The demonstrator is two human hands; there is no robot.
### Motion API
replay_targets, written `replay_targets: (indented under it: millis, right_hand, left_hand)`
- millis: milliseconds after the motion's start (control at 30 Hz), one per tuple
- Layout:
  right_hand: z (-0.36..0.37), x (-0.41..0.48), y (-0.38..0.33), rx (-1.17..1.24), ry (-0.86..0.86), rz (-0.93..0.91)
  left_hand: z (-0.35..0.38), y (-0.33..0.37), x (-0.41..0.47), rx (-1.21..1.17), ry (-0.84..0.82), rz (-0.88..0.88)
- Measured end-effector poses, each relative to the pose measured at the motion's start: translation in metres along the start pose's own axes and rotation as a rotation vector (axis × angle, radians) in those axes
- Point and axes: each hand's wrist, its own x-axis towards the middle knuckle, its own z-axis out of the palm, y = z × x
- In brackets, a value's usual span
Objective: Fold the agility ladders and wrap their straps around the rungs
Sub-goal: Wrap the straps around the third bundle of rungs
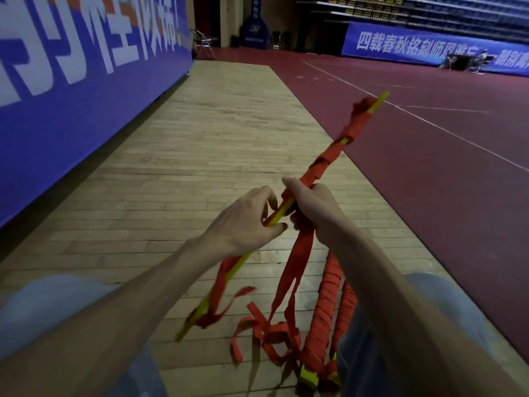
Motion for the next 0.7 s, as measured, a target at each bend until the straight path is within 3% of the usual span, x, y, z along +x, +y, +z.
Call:
replay_targets:
  millis: [200, 333, 433, 533, 700]
  right_hand:
    - [-0.019, 0.004, -0.008, 0.133, 0.008, -0.136]
    - [-0.018, 0.002, -0.005, 0.055, 0.058, -0.107]
    - [-0.009, -0.001, 0.001, -0.125, 0.030, -0.043]
    - [0.001, -0.002, 0.005, -0.229, -0.026, -0.033]
    - [0.004, -0.002, 0.009, -0.239, -0.018, -0.029]
  left_hand:
    - [-0.016, 0.004, 0.005, -0.556, -0.428, -0.295]
    - [-0.018, 0.006, 0.001, -0.648, -0.365, -0.321]
    - [-0.004, 0.001, 0.000, -0.518, -0.192, -0.348]
    - [0.006, -0.003, -0.001, -0.166, -0.026, -0.318]
    - [0.010, 0.001, -0.005, 0.288, -0.041, -0.036]
